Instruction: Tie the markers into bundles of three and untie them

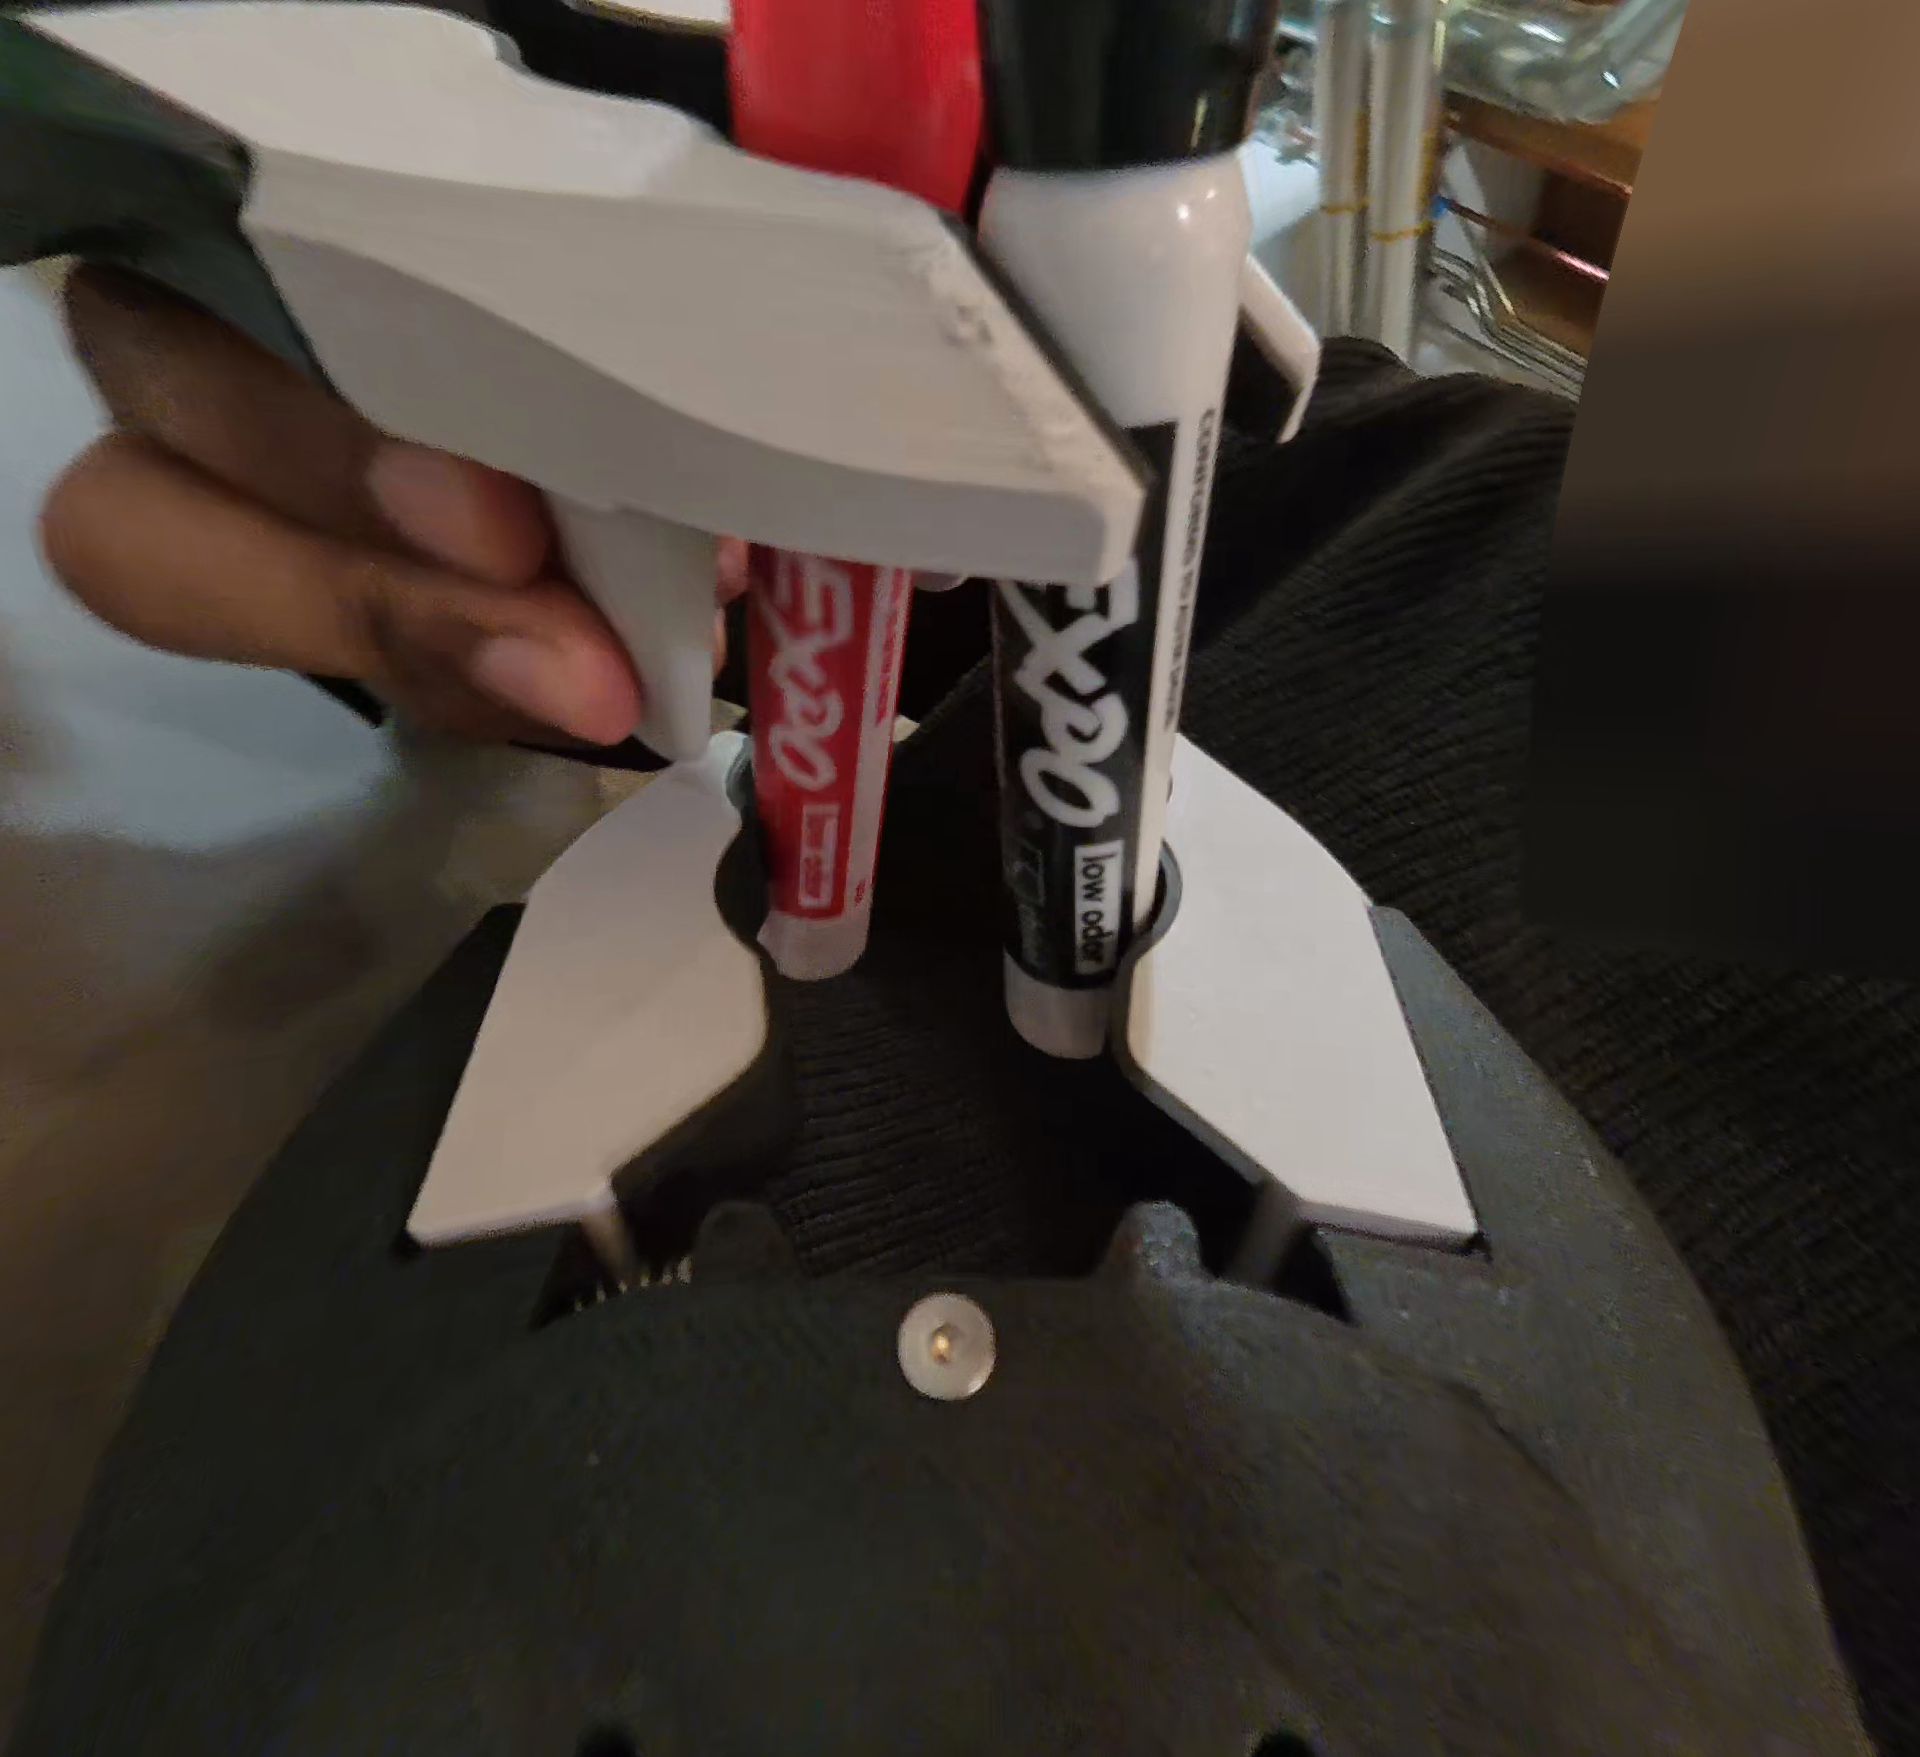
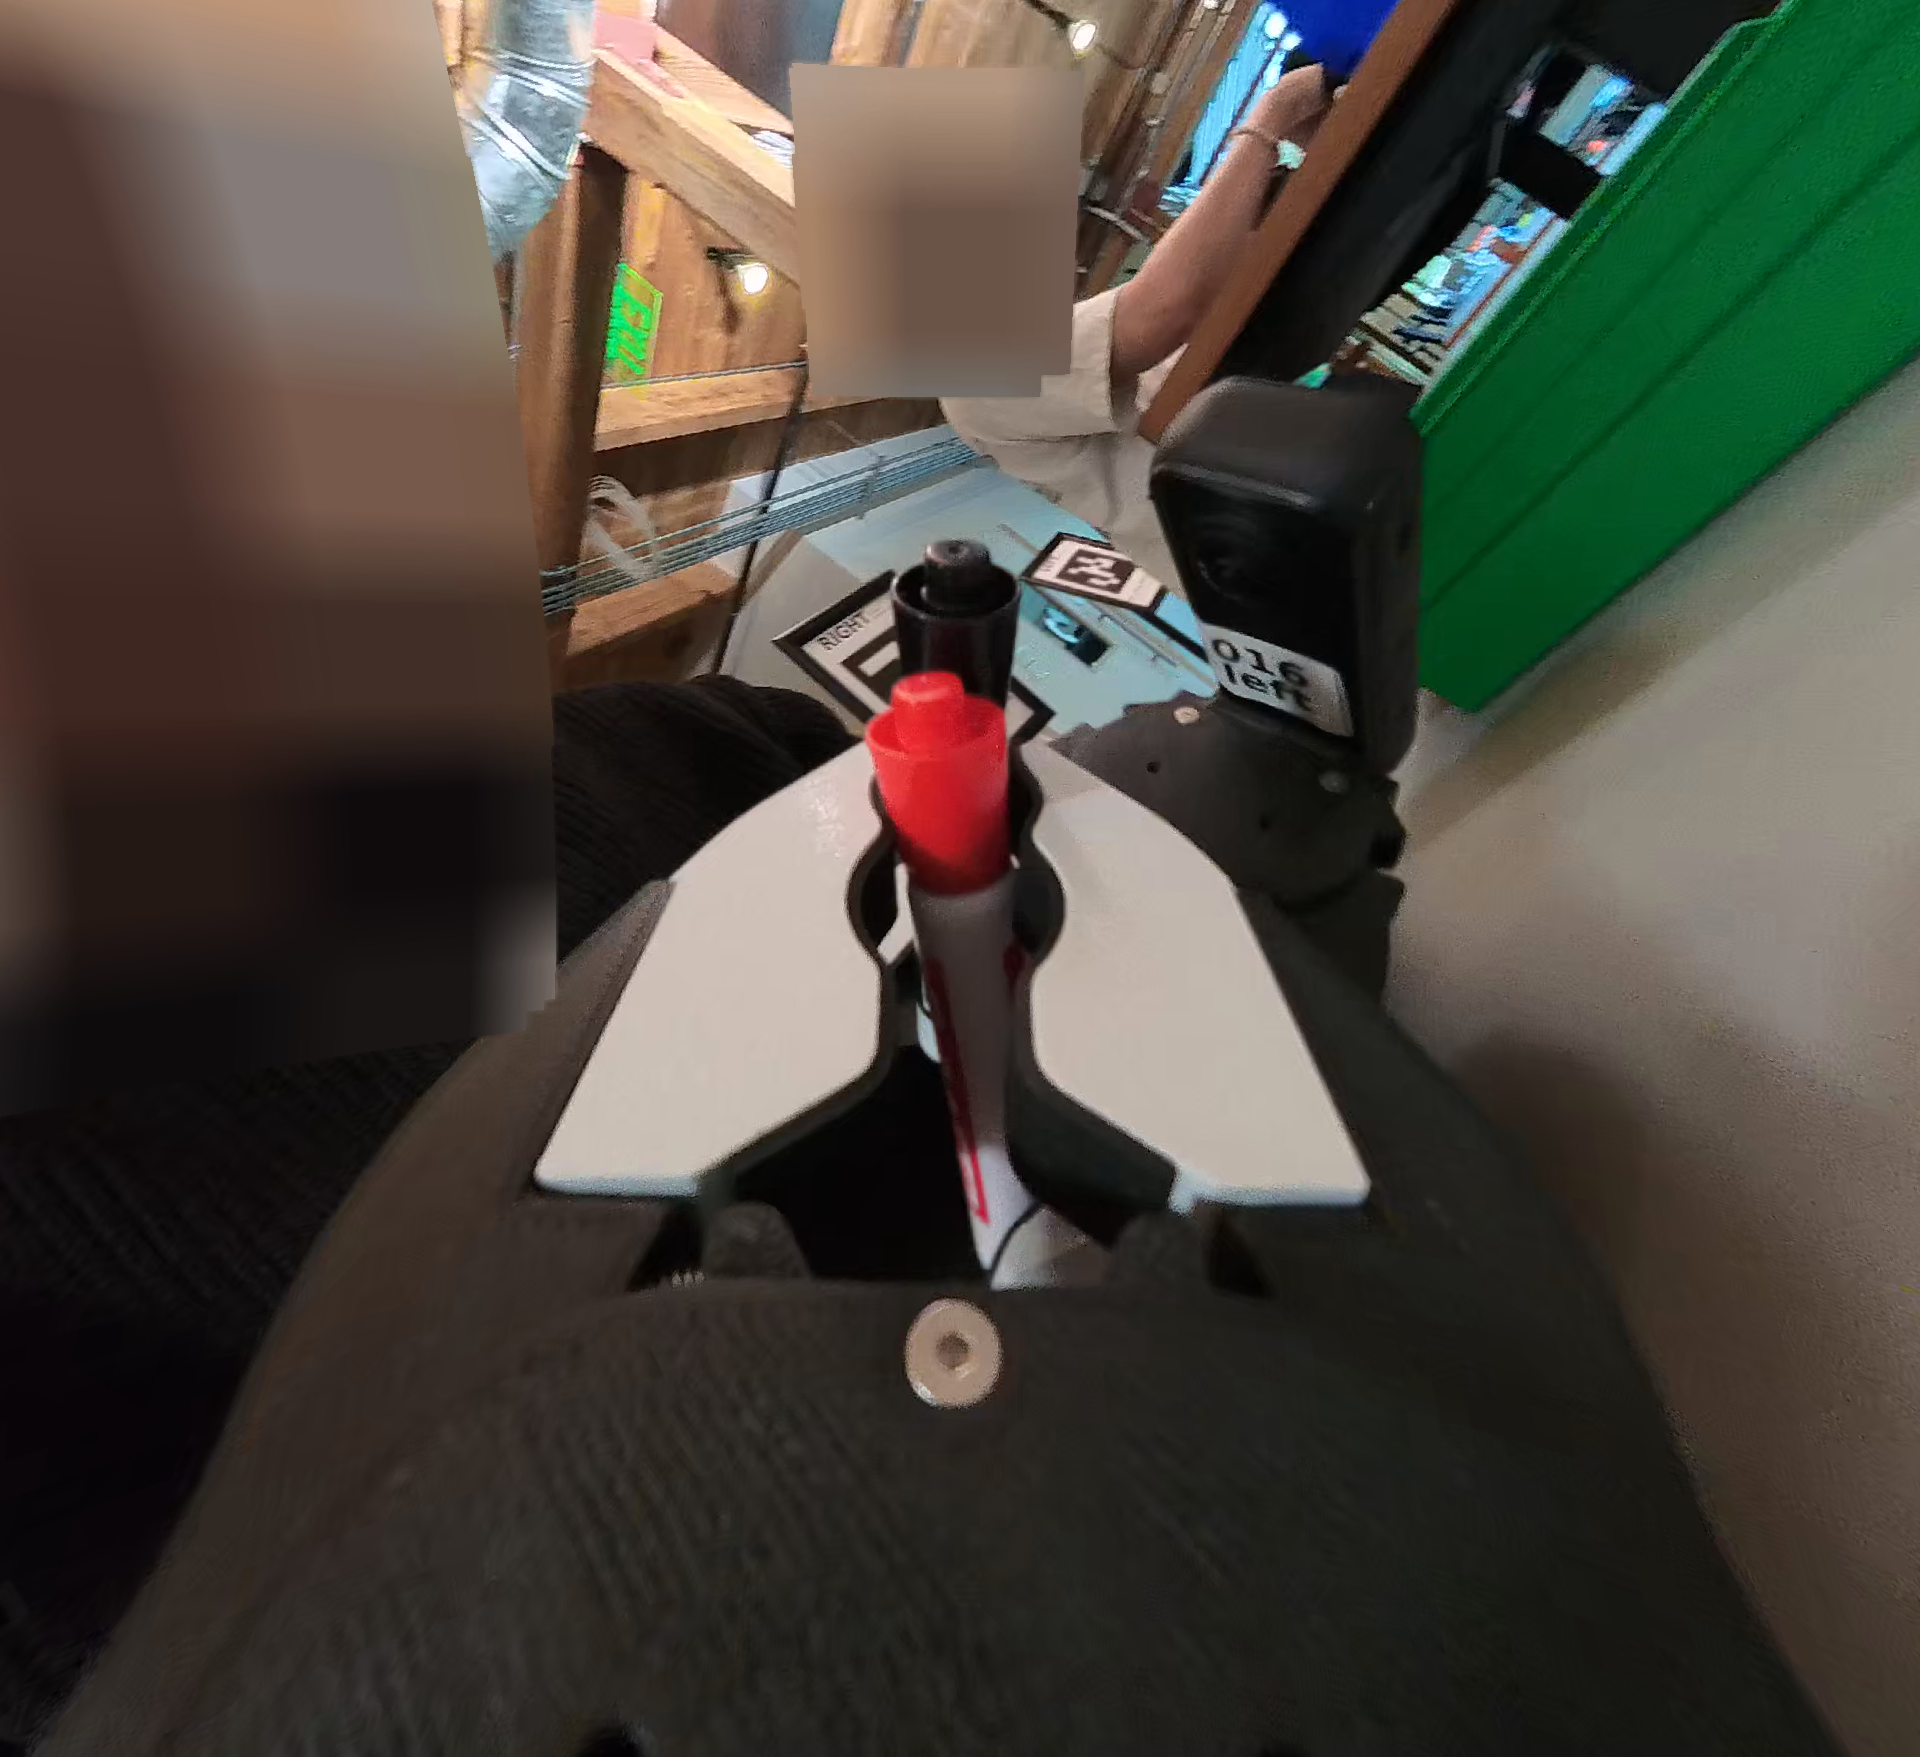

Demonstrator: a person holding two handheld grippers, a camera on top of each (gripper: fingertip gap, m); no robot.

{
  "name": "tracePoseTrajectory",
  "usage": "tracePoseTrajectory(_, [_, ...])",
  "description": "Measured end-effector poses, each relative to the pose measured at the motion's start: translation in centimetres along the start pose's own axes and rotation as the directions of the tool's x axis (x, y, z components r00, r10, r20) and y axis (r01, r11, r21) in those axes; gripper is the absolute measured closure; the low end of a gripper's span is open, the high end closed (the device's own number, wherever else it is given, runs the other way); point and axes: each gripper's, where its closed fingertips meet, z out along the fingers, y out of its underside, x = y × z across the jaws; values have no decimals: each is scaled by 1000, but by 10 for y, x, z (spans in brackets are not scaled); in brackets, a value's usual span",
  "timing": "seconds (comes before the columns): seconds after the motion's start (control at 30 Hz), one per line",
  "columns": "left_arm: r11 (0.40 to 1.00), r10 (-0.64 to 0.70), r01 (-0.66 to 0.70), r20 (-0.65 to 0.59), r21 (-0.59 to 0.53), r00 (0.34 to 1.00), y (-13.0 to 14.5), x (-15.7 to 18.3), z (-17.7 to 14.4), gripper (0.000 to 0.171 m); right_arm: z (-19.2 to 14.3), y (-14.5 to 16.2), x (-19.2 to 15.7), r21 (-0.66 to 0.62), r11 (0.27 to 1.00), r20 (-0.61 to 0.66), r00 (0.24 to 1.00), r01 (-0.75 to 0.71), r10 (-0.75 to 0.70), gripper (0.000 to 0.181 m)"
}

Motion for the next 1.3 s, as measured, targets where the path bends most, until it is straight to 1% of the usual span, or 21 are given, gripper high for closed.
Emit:
tracePoseTrajectory(0.1, [1000, -1, 1, -90, -3, 996, 2, 15, 5, 105, 5, 1, -10, 19, 1000, 71, 997, 12, -13, 162])
tracePoseTrajectory(0.13, [1000, -7, 9, -96, 13, 995, -1, 15, 6, 116, 6, 1, -11, 27, 1000, 81, 997, 13, -15, 162])
tracePoseTrajectory(0.2, [999, -9, 11, -40, 52, 999, -6, 5, 6, 152, 7, 1, -7, 29, 999, 56, 998, 15, -17, 162])
tracePoseTrajectory(0.37, [992, -32, 31, 2, 125, 999, -18, -5, -3, 155, -6, -11, 5, 81, 996, -10, 1000, 27, -26, 163])
tracePoseTrajectory(0.47, [992, -25, 21, 37, 124, 999, -19, -10, -6, 156, -10, -14, 6, 81, 996, -32, 998, 47, -45, 162])
tracePoseTrajectory(0.6, [995, -6, -7, 130, 99, 992, -17, -22, -10, 157, -16, -12, 10, 80, 997, -31, 1000, 3, -1, 161])
tracePoseTrajectory(0.7, [995, 6, -24, 181, 93, 983, -18, -28, -14, 158, -20, -15, 17, 97, 995, -70, 997, -20, 26, 147])
tracePoseTrajectory(0.73, [995, 4, -23, 199, 92, 980, -18, -30, -16, 158, -21, -15, 19, 96, 995, -82, 996, -18, 26, 145])
tracePoseTrajectory(0.8, [996, -16, -6, 233, 93, 972, -18, -37, -18, 157, -23, -16, 23, 88, 996, -119, 993, 0, 11, 147])
tracePoseTrajectory(0.9, [990, -105, 75, 272, 119, 956, -18, -51, -23, 157, -28, -15, 35, 78, 997, -207, 978, 9, 8, 160])
tracePoseTrajectory(1.0, [979, -184, 150, 281, 138, 942, -16, -59, -26, 158, -36, -14, 50, 80, 997, -289, 957, -13, 36, 162])
tracePoseTrajectory(1.1, [973, -211, 172, 283, 155, 936, -16, -62, -28, 157, -40, -12, 58, 91, 994, -315, 946, -58, 84, 162])
tracePoseTrajectory(1.2, [971, -206, 160, 280, 178, 938, -20, -61, -31, 157, -44, -14, 60, 131, 985, -309, 939, -116, 151, 162])
tracePoseTrajectory(1.3, [977, -190, 150, 297, 150, 936, -17, -61, -30, 157, -46, -12, 59, 111, 985, -314, 936, -132, 161, 162])
